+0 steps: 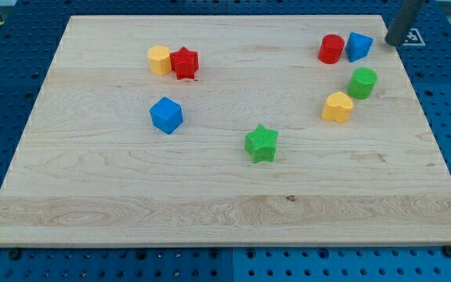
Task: Push the red circle to the right of the red star
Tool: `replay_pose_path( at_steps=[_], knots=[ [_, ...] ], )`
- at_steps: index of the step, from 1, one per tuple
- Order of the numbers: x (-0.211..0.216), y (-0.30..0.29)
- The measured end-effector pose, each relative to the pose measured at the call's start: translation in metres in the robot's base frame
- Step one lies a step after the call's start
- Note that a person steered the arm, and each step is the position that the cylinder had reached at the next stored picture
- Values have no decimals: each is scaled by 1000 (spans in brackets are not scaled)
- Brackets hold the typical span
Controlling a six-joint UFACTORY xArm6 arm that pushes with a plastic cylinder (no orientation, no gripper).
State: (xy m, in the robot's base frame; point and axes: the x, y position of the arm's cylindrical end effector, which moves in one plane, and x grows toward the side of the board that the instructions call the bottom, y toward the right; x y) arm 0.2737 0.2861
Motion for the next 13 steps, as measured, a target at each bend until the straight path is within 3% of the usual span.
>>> replay_pose_path(
  at_steps=[9,13],
  knots=[
    [24,-38],
    [24,-113]
  ],
)
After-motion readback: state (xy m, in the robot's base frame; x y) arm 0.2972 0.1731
